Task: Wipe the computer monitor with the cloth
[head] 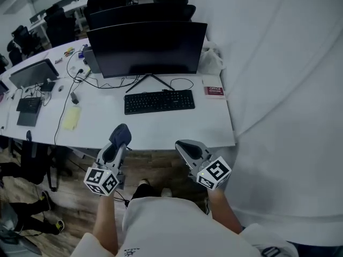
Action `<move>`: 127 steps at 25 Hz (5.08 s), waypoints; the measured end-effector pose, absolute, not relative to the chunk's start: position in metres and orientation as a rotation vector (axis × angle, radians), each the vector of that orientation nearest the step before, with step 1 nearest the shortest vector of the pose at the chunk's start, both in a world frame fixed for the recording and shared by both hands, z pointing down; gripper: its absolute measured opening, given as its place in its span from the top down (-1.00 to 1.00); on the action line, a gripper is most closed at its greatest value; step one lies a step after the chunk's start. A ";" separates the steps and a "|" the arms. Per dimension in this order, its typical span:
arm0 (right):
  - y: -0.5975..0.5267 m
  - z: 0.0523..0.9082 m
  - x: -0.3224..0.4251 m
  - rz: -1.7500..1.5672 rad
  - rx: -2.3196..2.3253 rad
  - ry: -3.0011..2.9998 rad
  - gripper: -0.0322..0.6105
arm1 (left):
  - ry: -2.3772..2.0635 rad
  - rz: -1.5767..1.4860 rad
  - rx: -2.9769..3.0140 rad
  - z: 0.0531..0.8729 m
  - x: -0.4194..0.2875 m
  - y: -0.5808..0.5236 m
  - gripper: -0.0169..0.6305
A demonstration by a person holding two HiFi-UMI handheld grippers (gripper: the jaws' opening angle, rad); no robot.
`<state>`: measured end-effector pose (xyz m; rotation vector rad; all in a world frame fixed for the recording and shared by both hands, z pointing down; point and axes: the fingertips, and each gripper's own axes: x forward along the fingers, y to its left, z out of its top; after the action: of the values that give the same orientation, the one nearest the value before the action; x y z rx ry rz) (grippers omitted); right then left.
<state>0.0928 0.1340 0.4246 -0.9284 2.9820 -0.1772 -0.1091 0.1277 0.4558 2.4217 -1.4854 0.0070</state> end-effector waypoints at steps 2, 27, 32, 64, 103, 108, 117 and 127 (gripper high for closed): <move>0.131 0.421 0.090 -0.152 -0.918 2.987 0.84 | -1.475 0.022 2.442 0.452 -0.111 0.123 0.62; -0.039 0.381 -0.077 -0.100 -0.835 3.084 0.84 | -1.528 0.438 2.749 0.396 -0.193 -0.084 0.62; -0.089 0.371 -0.118 -0.057 -0.850 3.082 0.84 | -1.524 0.607 2.834 0.380 -0.227 -0.139 0.62; -0.214 0.319 -0.230 0.070 -0.832 3.040 0.84 | -1.881 1.912 2.759 0.244 -0.341 -0.308 0.62; -0.247 0.317 -0.057 0.002 -1.192 2.883 0.84 | -1.604 2.200 2.954 0.283 -0.134 -0.360 0.62; -0.250 0.317 -0.018 -0.003 -1.252 2.848 0.84 | -1.569 2.165 3.032 0.283 -0.089 -0.364 0.62; -0.246 0.323 0.050 -0.028 -1.367 2.791 0.84 | -1.505 2.088 3.180 0.283 -0.007 -0.363 0.62; -0.239 0.330 0.118 -0.057 -1.479 2.714 0.84 | -1.417 2.077 3.318 0.281 0.076 -0.361 0.62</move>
<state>0.1182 -0.2386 0.3300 -1.4791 2.7139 -0.0567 0.0761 -0.3611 0.2813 3.3177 -1.4168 2.0774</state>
